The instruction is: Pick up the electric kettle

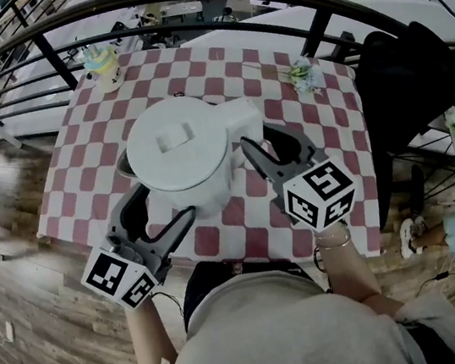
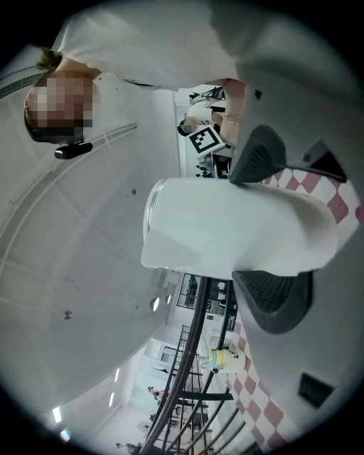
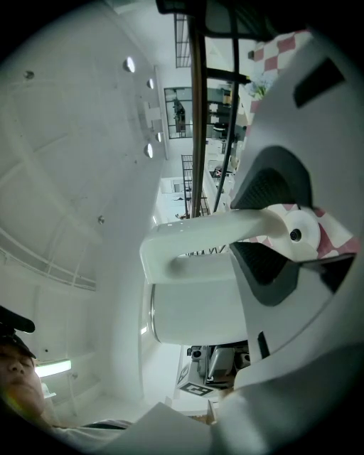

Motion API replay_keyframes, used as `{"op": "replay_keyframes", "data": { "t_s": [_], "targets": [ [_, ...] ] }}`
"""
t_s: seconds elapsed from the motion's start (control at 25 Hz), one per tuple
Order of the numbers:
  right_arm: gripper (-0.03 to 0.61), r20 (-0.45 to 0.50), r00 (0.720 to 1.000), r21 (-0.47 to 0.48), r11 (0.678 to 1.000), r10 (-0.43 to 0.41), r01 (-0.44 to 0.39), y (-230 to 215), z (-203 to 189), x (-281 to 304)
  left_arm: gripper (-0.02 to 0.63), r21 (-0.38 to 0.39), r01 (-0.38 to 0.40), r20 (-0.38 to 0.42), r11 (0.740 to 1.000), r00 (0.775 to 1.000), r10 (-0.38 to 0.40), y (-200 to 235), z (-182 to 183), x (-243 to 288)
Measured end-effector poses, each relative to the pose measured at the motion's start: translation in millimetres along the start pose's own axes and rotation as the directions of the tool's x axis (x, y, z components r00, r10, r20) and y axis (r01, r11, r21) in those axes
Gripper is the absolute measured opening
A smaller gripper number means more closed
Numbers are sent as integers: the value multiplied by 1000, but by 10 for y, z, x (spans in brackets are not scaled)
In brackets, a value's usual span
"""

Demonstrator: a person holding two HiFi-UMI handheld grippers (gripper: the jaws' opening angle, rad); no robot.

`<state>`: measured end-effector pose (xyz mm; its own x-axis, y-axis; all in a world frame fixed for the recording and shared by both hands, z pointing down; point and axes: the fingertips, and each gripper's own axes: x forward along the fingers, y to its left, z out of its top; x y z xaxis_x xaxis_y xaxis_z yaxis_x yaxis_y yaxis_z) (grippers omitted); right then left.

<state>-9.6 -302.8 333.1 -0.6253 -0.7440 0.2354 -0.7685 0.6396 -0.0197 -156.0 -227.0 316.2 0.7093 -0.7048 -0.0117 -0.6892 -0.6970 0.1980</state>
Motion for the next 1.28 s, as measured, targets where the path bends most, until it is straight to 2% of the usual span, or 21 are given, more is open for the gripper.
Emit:
{"op": "replay_keyframes", "data": {
  "t_s": [0.48, 0.76, 1.28],
  "targets": [
    [150, -26, 1000, 0, 1000, -9, 9, -53, -118, -32, 402, -20, -1, -12, 1000, 1000, 0, -30, -102, 51],
    [150, -25, 1000, -11, 1000, -7, 7, -53, -116, -28, 402, 5, 3, -16, 1000, 1000, -3, -30, -95, 63],
    [149, -19, 1000, 9, 1000, -20, 20, -24, -139, 10, 402, 6, 7, -11, 1000, 1000, -7, 24, -58, 41]
  ]
}}
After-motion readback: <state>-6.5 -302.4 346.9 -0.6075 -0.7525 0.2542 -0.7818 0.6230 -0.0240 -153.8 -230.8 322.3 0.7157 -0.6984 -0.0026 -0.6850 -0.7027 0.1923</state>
